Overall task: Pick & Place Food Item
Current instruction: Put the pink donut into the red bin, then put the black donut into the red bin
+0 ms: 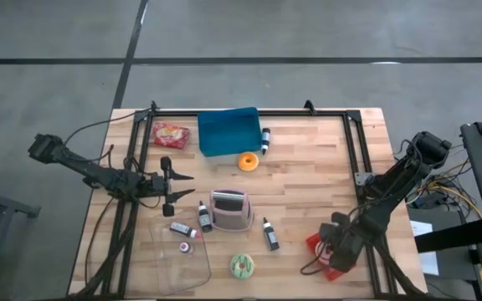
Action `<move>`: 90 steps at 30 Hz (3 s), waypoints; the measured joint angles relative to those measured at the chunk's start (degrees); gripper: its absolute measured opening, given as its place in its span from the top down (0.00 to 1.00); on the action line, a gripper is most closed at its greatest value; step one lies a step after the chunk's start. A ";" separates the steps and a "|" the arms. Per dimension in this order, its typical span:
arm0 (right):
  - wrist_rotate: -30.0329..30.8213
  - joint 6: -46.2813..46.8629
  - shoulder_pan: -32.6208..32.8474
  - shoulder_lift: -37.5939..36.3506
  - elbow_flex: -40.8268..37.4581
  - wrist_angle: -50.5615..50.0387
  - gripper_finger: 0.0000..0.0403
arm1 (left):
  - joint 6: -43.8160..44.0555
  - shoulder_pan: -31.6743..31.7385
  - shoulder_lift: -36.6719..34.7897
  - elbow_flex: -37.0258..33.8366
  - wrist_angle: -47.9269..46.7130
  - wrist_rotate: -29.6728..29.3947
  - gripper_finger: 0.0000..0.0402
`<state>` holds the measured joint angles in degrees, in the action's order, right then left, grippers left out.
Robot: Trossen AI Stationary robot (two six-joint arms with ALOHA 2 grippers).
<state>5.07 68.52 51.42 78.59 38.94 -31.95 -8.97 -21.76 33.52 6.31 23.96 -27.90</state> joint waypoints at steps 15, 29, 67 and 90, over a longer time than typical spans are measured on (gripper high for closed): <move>0.18 3.44 -0.04 -0.62 0.00 -0.80 0.93 | 0.24 0.04 0.00 0.00 0.00 0.52 0.56; -1.21 5.40 -0.07 -0.62 0.00 -1.02 0.64 | 0.23 0.04 0.01 0.00 0.00 1.10 0.56; 38.49 -17.76 -5.01 -5.17 12.19 -19.71 0.51 | 0.20 0.00 0.02 0.00 0.00 1.33 0.56; 22.98 -66.17 -25.25 -19.03 -10.50 37.27 0.55 | 12.79 1.13 0.02 10.65 -24.55 -9.42 0.56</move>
<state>28.04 2.35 26.17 59.56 28.44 5.32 3.82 -20.63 33.54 16.95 -0.59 -37.32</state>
